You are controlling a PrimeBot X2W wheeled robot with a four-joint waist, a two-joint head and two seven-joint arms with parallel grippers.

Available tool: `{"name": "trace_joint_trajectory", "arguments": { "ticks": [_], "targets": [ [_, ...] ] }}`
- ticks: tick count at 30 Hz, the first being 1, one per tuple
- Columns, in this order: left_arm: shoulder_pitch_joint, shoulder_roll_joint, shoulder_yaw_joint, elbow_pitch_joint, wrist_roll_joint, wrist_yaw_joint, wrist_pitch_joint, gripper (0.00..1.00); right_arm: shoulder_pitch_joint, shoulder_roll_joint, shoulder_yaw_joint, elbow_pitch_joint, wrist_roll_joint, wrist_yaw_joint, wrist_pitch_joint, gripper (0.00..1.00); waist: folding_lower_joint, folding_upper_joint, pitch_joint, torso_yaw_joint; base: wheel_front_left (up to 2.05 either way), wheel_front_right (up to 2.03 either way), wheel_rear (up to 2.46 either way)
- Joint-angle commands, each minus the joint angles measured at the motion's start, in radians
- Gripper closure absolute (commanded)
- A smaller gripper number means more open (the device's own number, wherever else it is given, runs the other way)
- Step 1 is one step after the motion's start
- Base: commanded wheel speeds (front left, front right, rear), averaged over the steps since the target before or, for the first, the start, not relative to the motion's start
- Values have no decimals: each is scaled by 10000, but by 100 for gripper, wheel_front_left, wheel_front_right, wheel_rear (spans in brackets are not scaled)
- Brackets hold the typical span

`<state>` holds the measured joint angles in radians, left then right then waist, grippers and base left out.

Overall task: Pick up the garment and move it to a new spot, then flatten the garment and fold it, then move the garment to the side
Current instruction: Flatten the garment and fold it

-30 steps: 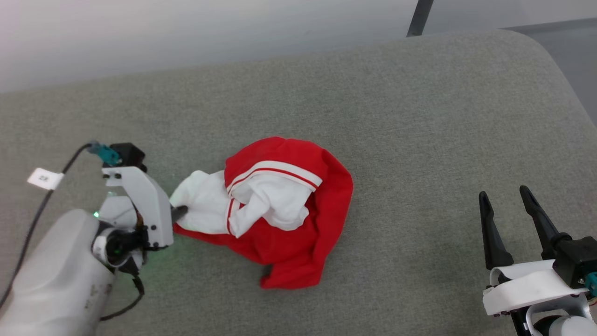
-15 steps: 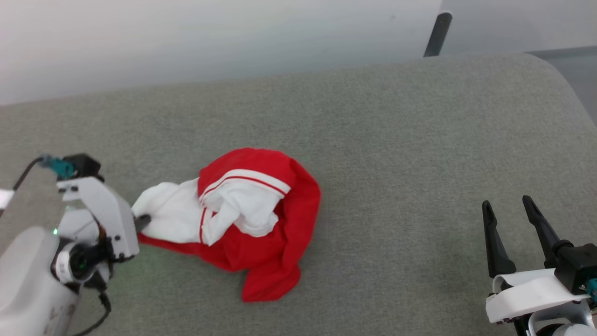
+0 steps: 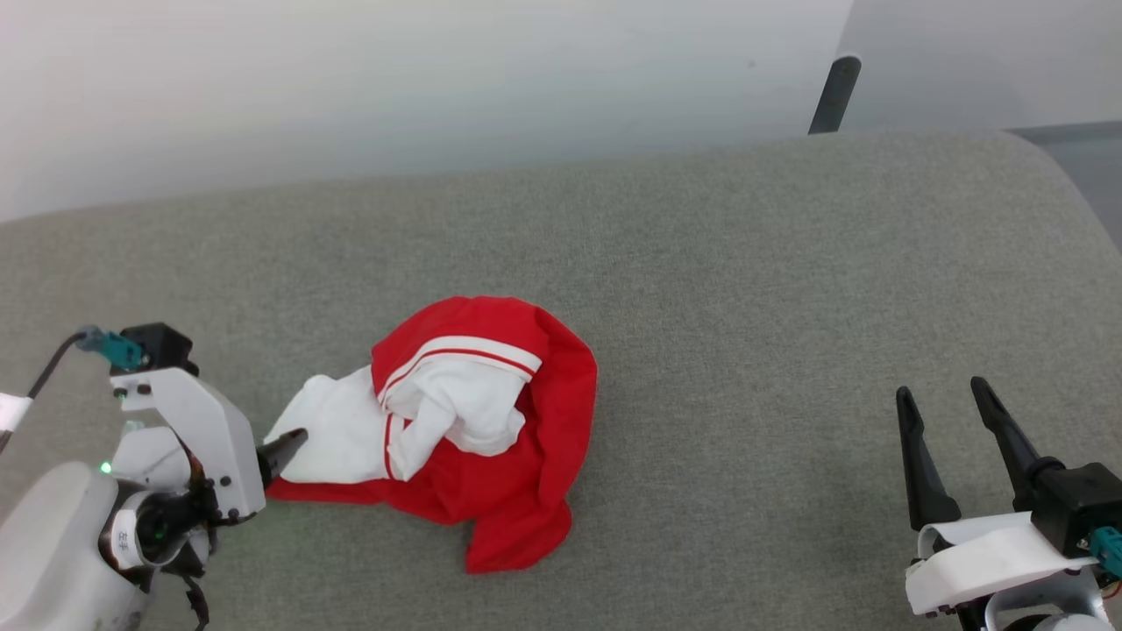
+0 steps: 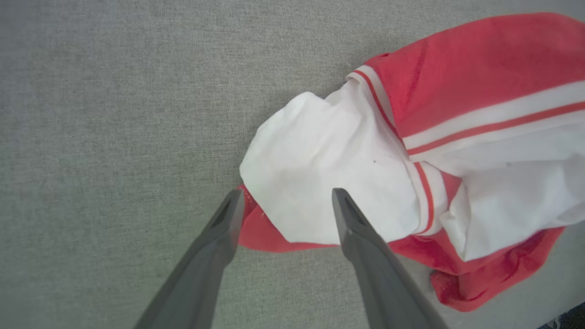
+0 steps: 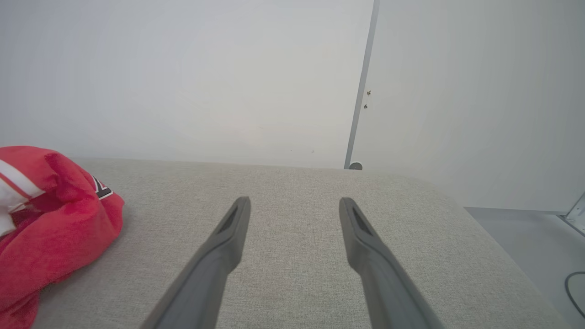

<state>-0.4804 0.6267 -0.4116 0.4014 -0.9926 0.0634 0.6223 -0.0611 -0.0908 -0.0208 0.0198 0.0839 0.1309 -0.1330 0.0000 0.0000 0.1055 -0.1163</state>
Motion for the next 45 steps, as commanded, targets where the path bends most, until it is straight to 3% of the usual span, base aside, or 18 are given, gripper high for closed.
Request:
{"name": "trace_joint_trajectory", "arguments": {
  "ticks": [1,13,23,45],
  "targets": [
    [121,67,-19,-104,99,53,-49,0,98,-29,41,14,24,-3,-21,0,0,0,-125,23,0,0,0],
    [-148,-35,-495,-1667,369,165,374,0,350,-90,106,10,52,-3,84,0,0,0,-735,174,0,0,0],
    [-508,-404,-1130,-2832,450,337,1213,0,520,-35,118,-150,-32,-3,60,0,0,0,-945,-201,0,0,0],
    [-1245,-633,-1548,-496,888,-202,888,0,310,198,104,-83,41,-3,-203,0,0,0,-125,-1235,0,0,0]
  ]
}}
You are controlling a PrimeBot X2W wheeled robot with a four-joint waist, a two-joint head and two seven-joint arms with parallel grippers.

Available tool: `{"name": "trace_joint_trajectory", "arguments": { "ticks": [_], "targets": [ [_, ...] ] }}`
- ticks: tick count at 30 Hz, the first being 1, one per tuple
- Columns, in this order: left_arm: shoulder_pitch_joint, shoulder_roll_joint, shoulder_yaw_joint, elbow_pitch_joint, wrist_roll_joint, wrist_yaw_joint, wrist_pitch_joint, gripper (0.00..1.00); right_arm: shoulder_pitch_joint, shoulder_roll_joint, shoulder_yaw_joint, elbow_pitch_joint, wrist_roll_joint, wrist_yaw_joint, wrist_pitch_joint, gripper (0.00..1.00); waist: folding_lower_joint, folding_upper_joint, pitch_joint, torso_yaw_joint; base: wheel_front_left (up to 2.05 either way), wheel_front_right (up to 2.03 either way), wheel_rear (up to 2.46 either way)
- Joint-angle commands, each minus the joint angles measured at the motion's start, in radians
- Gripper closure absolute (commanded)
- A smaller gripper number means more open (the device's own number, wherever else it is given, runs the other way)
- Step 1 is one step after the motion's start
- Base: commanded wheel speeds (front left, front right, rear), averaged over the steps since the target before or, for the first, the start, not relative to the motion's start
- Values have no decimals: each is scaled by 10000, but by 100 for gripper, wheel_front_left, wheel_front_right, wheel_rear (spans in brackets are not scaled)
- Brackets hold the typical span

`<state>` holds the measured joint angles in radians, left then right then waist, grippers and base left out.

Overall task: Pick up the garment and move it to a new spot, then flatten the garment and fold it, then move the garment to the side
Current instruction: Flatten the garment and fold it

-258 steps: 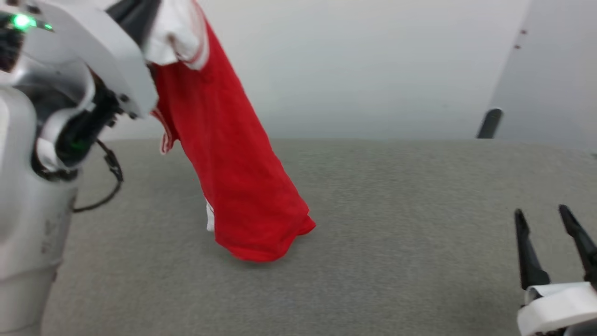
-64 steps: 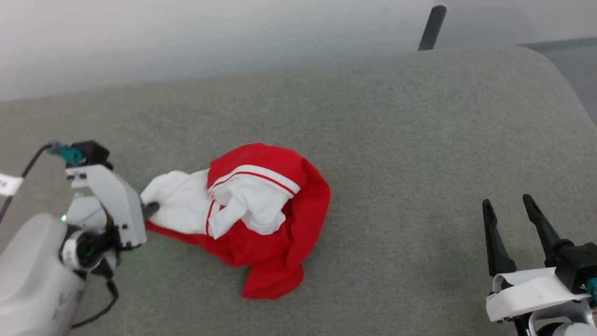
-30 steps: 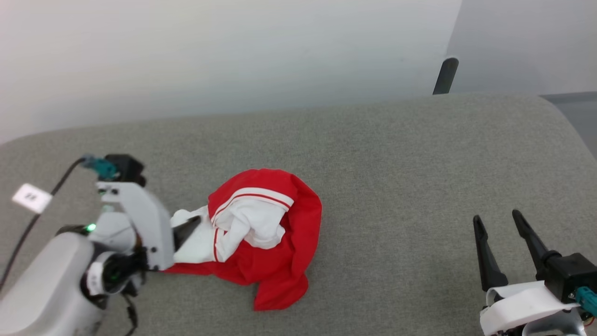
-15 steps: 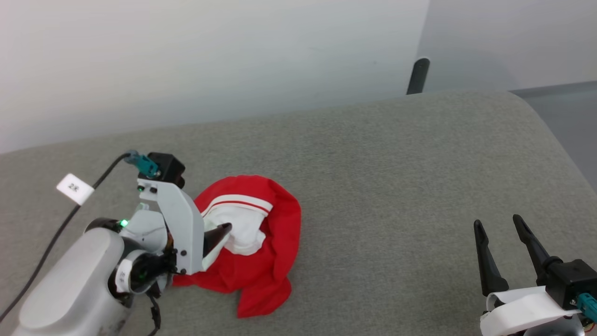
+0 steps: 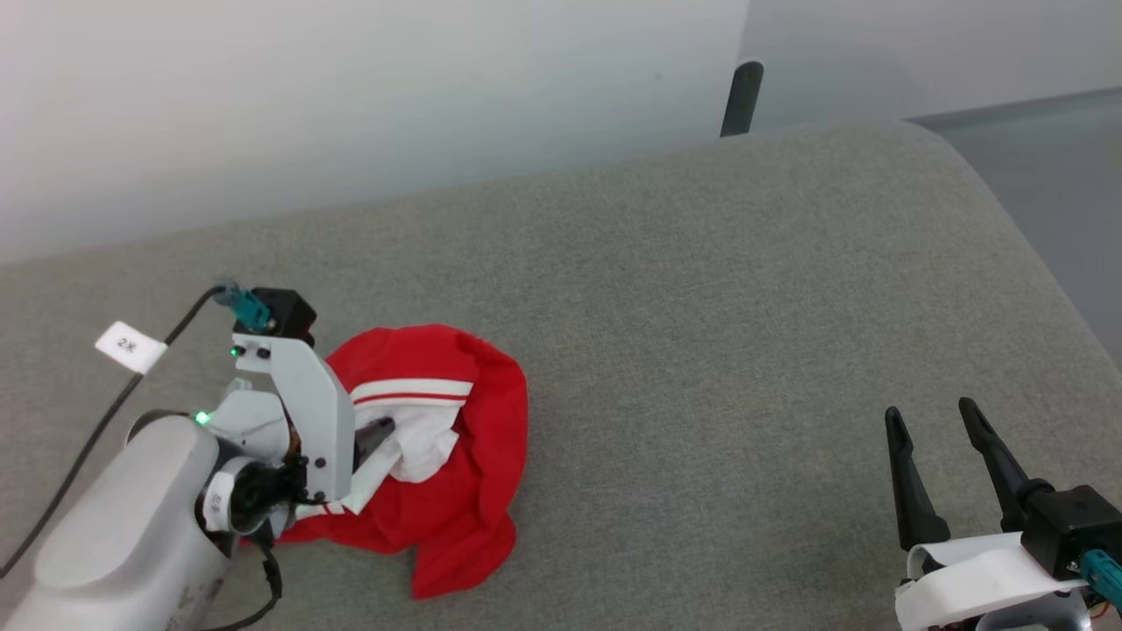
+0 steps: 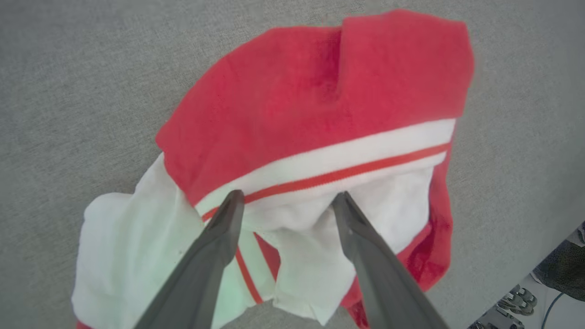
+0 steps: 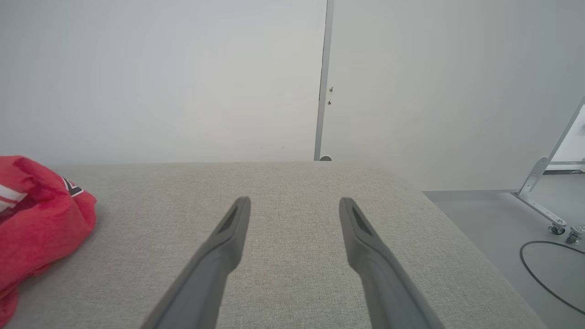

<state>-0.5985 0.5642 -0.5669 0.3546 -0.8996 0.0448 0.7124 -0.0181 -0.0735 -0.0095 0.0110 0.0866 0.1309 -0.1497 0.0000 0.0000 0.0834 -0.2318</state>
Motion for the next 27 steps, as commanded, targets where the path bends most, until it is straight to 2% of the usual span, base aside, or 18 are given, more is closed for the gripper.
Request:
{"name": "trace_joint_trajectory", "arguments": {
  "ticks": [1,2,3,17,20,27],
  "targets": [
    [-92,-48,-19,53,-68,-40,22,13,-134,29,-16,34,23,-3,-58,0,0,0,126,-87,0,0,0],
    [-121,-105,-17,118,-117,-75,50,31,-136,30,-26,61,34,-3,-87,0,0,0,150,-89,0,0,0],
    [-143,-150,-17,143,-142,-121,38,98,-140,29,-35,88,42,-3,-114,0,0,0,172,-88,0,0,0],
    [-1052,-518,144,-338,-379,-395,-29,100,-337,109,-2,283,-32,-3,-279,0,0,0,249,-35,0,0,0],
    [-1404,-597,64,-390,-241,-610,-129,100,-373,135,49,345,18,-3,-313,0,0,0,307,-141,0,0,0],
    [-2133,-1206,-156,-165,-165,-1183,-524,100,-519,177,122,589,132,-3,-506,0,0,0,528,-598,0,0,0]
  ]
}}
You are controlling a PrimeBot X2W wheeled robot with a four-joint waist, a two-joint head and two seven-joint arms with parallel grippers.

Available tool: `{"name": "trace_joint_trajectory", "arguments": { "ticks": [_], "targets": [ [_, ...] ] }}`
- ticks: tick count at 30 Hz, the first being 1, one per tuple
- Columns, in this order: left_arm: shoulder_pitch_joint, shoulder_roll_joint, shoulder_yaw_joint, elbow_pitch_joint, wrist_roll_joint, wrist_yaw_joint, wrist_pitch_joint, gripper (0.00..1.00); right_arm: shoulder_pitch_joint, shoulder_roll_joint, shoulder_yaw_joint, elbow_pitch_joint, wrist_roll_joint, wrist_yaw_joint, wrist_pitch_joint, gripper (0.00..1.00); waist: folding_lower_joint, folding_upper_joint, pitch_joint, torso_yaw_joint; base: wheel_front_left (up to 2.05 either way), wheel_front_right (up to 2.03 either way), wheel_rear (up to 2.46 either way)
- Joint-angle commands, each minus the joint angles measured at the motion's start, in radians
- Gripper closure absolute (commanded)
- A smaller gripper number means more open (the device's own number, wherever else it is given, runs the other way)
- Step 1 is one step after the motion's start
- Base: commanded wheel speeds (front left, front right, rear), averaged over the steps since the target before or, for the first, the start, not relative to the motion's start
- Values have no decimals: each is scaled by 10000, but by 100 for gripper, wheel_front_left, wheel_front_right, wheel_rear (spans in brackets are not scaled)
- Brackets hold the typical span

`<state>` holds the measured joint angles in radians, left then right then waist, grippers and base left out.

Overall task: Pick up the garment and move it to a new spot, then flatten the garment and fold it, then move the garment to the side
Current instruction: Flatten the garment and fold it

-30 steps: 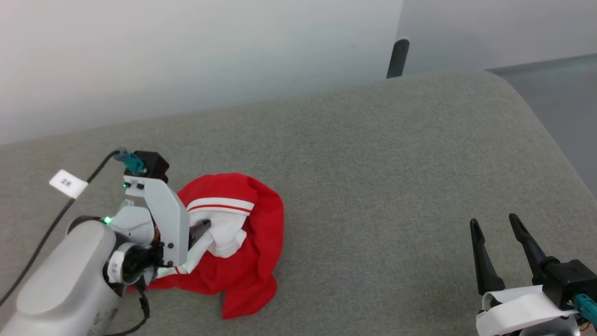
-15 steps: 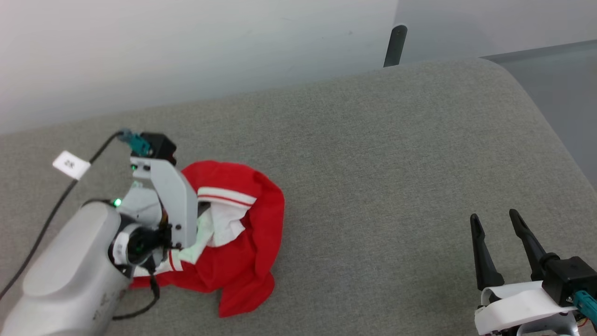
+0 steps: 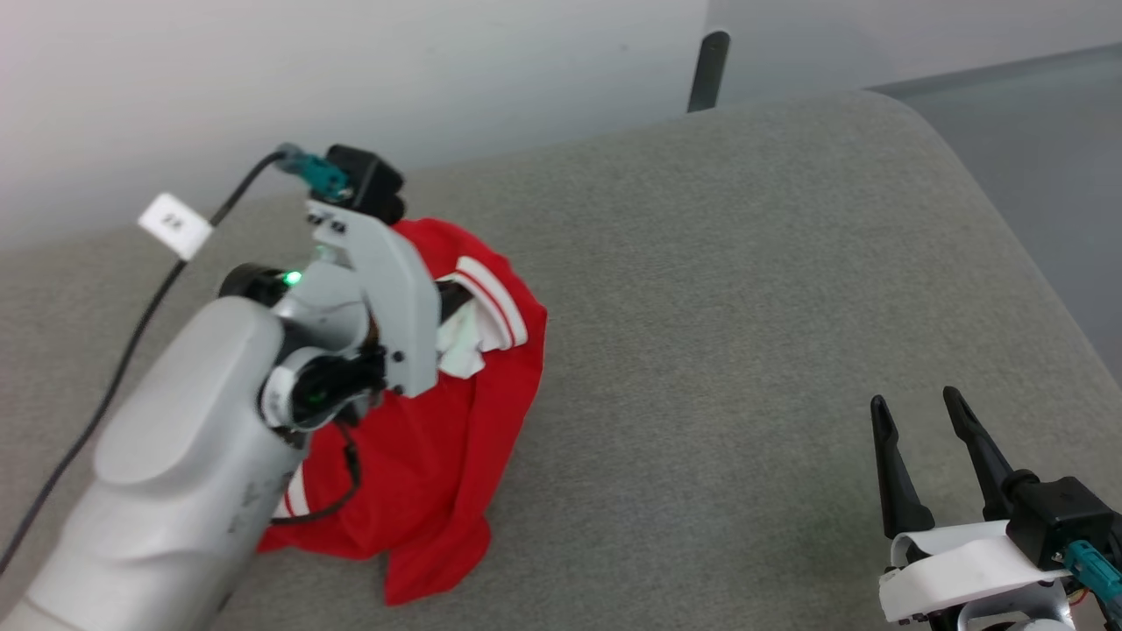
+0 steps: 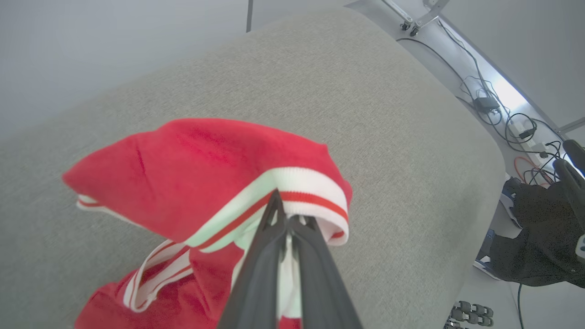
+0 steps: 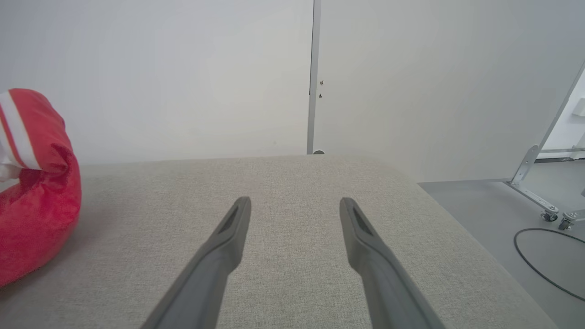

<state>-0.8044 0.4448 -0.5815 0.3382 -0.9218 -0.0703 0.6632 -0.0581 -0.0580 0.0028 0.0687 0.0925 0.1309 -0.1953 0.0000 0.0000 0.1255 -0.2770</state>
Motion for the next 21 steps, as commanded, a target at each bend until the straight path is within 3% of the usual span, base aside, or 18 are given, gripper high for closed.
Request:
{"name": "trace_joint_trajectory", "arguments": {
  "ticks": [1,9,10,11,13,14,15,16,21],
  "targets": [
    [-156,-141,-93,50,70,-100,-47,100,-123,25,-20,43,64,-3,-78,0,0,0,145,-212,0,0,0],
    [-635,-1048,-854,558,239,-428,-244,100,-211,68,1,290,163,-3,-269,0,0,0,416,-691,0,0,0],
    [-678,-1152,-950,660,294,-456,-284,95,-235,72,16,312,178,-3,-286,0,0,0,446,-734,0,0,0],
    [-743,-1249,-1046,754,328,-469,-364,79,-263,77,35,339,194,-3,-317,0,0,0,478,-775,0,0,0],
    [-813,-1456,-1229,980,375,-510,-489,60,-326,83,70,400,210,-3,-352,0,0,0,531,-844,0,0,0],
    [-845,-1542,-1308,1082,388,-525,-538,43,-334,83,91,434,235,-3,-368,0,0,0,548,-866,0,0,0],
    [-898,-1605,-1418,1182,425,-545,-583,11,-341,85,128,473,286,-3,-388,0,0,0,567,-888,0,0,0],
    [-940,-1654,-1526,1273,444,-559,-596,0,-341,86,156,499,329,-3,-415,0,0,0,578,-903,0,0,0],
    [-1102,-1751,-1848,1532,276,-604,-729,0,-404,86,197,638,456,-3,-488,0,0,0,587,-890,0,0,0]
  ]
}}
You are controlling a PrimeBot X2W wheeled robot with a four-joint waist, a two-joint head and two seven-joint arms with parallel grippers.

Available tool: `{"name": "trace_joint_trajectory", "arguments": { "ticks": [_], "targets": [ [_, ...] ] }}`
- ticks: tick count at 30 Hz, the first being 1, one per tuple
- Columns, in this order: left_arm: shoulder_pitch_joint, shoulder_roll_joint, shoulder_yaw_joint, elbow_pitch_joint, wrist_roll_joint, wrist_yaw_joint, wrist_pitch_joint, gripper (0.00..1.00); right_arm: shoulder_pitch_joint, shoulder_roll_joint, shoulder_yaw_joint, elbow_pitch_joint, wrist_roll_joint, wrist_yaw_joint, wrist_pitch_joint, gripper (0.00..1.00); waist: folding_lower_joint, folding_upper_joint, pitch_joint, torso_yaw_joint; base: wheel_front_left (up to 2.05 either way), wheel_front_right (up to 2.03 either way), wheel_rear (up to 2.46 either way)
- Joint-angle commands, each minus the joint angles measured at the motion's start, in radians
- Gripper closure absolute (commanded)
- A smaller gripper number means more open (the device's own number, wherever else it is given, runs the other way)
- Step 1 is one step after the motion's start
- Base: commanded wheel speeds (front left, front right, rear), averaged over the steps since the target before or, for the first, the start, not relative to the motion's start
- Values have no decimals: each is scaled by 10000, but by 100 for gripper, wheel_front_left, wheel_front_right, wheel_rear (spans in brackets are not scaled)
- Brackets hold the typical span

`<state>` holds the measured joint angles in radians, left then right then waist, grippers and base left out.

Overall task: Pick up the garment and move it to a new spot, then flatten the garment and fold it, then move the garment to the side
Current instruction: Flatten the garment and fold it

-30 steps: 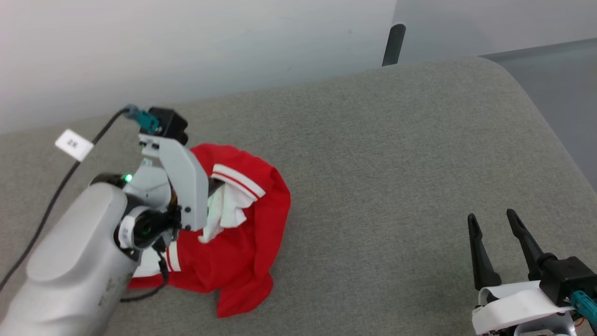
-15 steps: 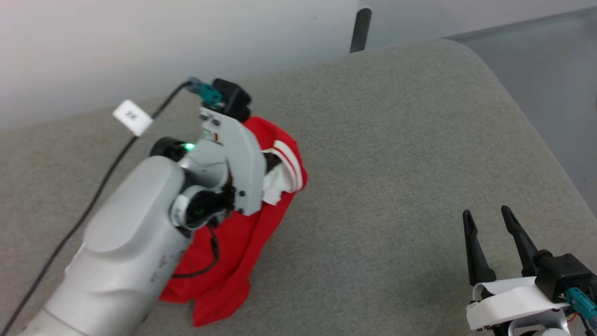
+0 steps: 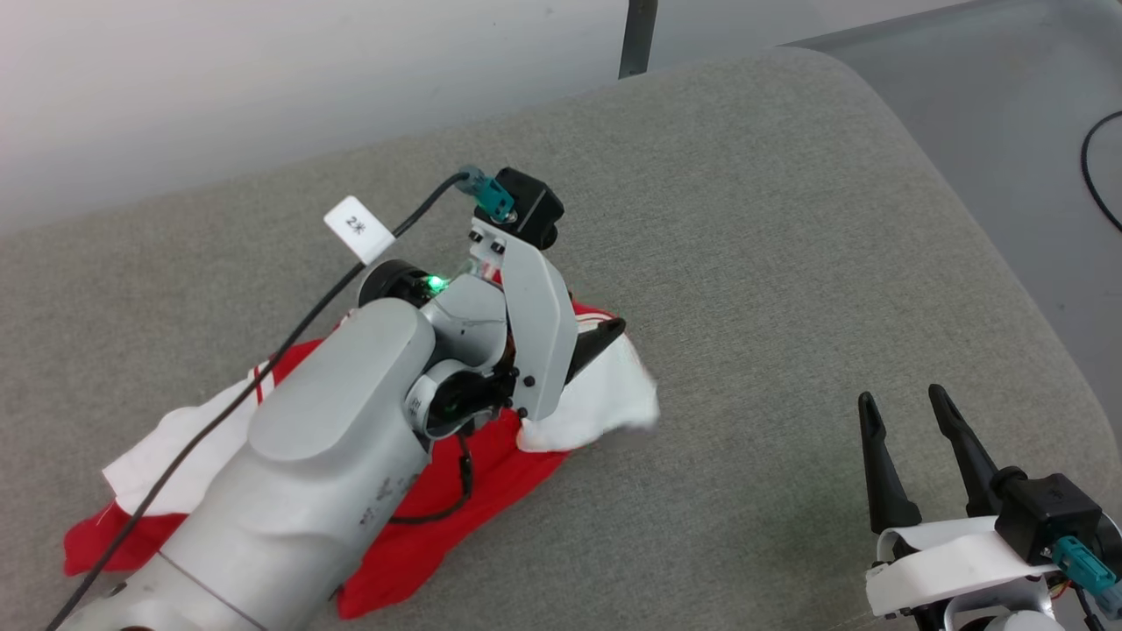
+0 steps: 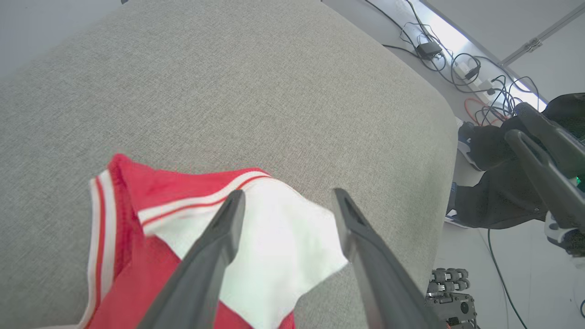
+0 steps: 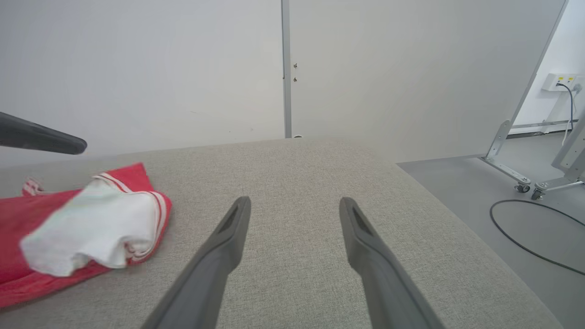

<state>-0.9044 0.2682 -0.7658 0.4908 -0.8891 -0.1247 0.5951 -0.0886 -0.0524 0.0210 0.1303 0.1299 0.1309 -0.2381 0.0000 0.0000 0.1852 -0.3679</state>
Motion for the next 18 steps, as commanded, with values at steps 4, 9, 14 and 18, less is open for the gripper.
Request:
{"name": "trace_joint_trajectory", "arguments": {
  "ticks": [4,9,14,18],
  "targets": [
    [-250,111,-140,-72,-243,-56,-212,0,-112,30,-24,126,53,-3,-99,0,0,0,-122,177,0,0,0],
    [-269,477,-248,-336,-513,-61,-503,0,41,28,-67,188,-96,-3,-90,0,0,0,-463,511,0,0,0],
    [62,1026,-108,-562,-782,-63,-905,0,279,27,-144,79,-355,-3,82,0,0,0,-1005,1000,0,0,0],
    [421,1515,141,-603,-905,-53,-1260,0,549,-17,-166,-90,-450,-3,346,0,0,0,-1480,1469,0,0,0]
  ]
}}
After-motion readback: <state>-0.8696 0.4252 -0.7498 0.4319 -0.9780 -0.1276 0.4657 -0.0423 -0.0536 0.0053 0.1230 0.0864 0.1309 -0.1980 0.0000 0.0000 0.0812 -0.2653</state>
